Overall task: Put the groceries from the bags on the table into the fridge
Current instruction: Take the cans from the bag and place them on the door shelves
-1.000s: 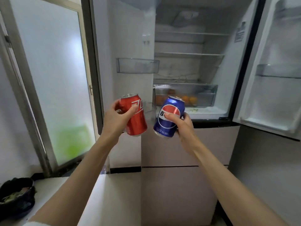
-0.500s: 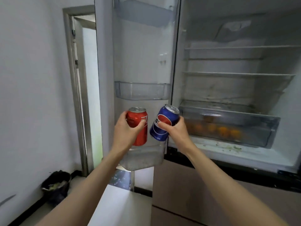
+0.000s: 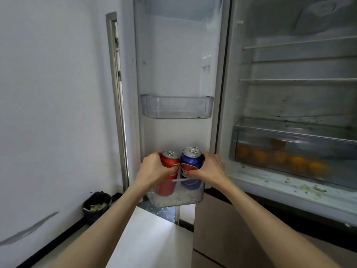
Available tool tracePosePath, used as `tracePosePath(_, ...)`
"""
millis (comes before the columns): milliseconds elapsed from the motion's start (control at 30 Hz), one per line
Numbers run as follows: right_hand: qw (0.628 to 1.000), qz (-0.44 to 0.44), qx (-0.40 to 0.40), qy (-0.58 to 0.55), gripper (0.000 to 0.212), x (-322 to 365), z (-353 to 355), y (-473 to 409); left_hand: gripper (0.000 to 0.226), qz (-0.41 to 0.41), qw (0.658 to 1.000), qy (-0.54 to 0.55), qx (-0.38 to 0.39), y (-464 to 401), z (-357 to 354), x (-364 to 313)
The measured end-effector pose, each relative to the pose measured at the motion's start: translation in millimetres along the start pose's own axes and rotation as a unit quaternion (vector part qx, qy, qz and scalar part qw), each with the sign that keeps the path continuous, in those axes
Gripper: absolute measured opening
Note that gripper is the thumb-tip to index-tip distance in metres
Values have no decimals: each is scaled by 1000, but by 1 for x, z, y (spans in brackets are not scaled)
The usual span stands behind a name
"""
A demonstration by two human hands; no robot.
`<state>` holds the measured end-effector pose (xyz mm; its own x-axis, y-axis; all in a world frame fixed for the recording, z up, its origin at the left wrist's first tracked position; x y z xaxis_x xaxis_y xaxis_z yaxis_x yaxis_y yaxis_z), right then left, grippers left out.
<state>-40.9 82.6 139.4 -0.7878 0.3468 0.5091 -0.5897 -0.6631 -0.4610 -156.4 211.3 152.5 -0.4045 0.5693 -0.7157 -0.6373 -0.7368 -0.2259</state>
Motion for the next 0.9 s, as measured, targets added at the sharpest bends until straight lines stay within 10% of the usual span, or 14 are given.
tracePosePath(400,996,8,83,30,57,1,6,3,31,7,996,-62,61,-2,4,-2)
tracePosePath(900,984,162,-51,58,59,60,-13,50,41,-116,987,-70,-91,55,37,40)
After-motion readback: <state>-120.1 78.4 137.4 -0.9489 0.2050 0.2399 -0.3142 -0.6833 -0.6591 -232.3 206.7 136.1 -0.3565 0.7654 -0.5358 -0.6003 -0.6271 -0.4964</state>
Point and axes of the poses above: each hand's wrist, its own y-axis away from the middle knuckle, its own z-axis out of the back of the hand, x = y × z, the point moved 1 cm from there along -y, towards the middle knuckle, and after that the axes turned 13 degrees about z, right-handed, at the moved point
